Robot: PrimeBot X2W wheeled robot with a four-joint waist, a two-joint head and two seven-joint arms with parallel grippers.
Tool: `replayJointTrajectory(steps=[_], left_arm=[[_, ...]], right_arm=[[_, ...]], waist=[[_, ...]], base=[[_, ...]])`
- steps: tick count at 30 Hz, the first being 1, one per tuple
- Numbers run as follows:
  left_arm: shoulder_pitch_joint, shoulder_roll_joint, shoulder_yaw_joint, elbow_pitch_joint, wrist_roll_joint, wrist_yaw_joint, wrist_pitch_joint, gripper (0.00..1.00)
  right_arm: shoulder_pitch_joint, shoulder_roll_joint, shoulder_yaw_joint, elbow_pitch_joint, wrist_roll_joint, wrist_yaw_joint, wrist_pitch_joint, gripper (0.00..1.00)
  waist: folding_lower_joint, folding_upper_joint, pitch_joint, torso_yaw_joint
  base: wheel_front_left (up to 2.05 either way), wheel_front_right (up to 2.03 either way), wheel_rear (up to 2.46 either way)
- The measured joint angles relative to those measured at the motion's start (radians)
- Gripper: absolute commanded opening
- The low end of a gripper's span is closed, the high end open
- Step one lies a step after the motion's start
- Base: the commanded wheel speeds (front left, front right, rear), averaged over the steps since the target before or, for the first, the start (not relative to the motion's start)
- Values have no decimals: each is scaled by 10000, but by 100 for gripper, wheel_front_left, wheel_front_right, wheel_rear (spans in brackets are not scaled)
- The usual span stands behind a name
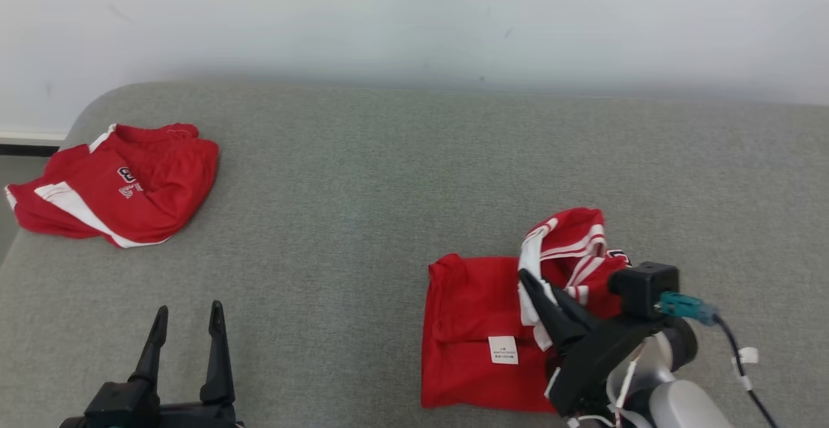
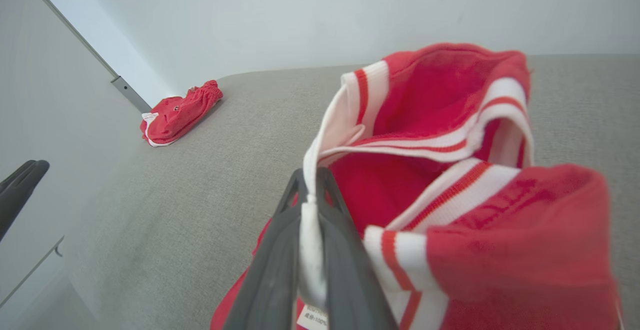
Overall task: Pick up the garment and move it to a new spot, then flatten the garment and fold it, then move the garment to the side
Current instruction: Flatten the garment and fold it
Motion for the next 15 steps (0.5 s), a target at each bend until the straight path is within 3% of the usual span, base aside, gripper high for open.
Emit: replayJointTrajectory(steps=[7,8,9,15], left_arm=[[-229,-12,-209,282,-17,-48,0,100],[-250,-13,-226,303,-17,-48,0,100],[-255,-13,-228,326,-19,-48,0,100],[-241,-19,-144,345,-21,-50,0,100]], right_arm=[[-356,393,589,1126,-6,0,-334,0],[-399,397,608,1300,-8,0,-360,28],[-438,391,669,1430,-44,0,-439,100],[-696,253,819,1461,-58,0,-1237,100]], waist=[[0,0,37,490],[0,0,40,545],[1,0,43,593],[0,0,17,594]], base=[[0,0,0],[0,0,0],[0,0,0],[0,0,0]])
